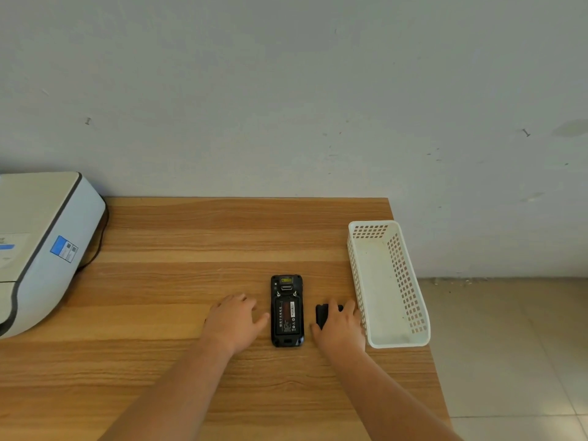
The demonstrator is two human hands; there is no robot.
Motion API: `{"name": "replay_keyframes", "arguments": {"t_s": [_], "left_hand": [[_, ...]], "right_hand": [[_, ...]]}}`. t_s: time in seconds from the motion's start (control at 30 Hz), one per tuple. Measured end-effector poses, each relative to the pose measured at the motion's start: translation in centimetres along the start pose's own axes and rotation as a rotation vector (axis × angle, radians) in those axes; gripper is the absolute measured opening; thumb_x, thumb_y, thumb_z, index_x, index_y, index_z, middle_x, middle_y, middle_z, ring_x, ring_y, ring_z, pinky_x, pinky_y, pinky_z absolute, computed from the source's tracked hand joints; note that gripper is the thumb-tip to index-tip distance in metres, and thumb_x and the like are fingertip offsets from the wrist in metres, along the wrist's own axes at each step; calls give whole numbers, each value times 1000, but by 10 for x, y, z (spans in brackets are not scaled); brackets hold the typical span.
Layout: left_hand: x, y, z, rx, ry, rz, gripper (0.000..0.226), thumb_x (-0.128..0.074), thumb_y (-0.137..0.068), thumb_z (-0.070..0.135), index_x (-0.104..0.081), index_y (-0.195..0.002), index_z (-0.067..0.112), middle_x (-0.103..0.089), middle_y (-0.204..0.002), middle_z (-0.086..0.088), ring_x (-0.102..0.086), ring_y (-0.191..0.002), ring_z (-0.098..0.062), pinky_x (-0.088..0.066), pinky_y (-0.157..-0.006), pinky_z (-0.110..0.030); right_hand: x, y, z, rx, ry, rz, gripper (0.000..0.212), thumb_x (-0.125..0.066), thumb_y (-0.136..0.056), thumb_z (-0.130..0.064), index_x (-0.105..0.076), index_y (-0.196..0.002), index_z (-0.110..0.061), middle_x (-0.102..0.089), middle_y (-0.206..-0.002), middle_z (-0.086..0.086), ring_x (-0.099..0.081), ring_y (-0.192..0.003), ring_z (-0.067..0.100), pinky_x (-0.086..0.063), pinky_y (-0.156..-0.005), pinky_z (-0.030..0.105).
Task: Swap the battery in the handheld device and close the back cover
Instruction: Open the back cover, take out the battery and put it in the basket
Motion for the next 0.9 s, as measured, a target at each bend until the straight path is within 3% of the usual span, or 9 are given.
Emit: {"name": "replay_keyframes", "arguments": {"t_s": [0.2,0.47,0.67,0.9], "left_hand": [[9,4,2,-3,2,24,52,-36,-94,61,-58,-127,26,-57,-124,6,-50,-118,-14,-39,-107,-40],[18,10,-3,-19,35,67,44,-41,-96,53,-59,-124,24,-57,-119,7,-50,-114,-13,-40,-104,-38],[17,12,-8,-26,40,76,43,-41,-95,53,-60,-123,25,-57,-119,8,-49,-115,-13,-40,-104,-37],[17,13,-15,-24,30,70,44,-41,-95,54,-60,-122,25,-57,-118,7,-49,-114,-13,-40,-103,-36]], "right_hand": [[21,-6,-36,198,3,41,58,-56,-90,-46,-38,-139,-20,-34,-140,8,-35,-128,26,-45,-98,37],[-3,5,-83,613,256,-108,67,-62,-90,-34,-31,-148,-22,-23,-155,3,-24,-140,25,-35,-110,43],[-16,6,-88,657,325,-157,63,-59,-91,-32,-33,-148,-23,-22,-156,4,-20,-141,25,-41,-107,41],[-15,6,-97,680,418,-133,59,-57,-91,-23,-36,-145,-18,-25,-155,9,-29,-137,28,-44,-102,41]]}}
Point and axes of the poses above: each hand's wrist, its own y-axis away from the middle knuckle, its own x-axis out of the back of the hand, z = x × y, the point moved 9 cm from there along -y, towards the middle knuckle
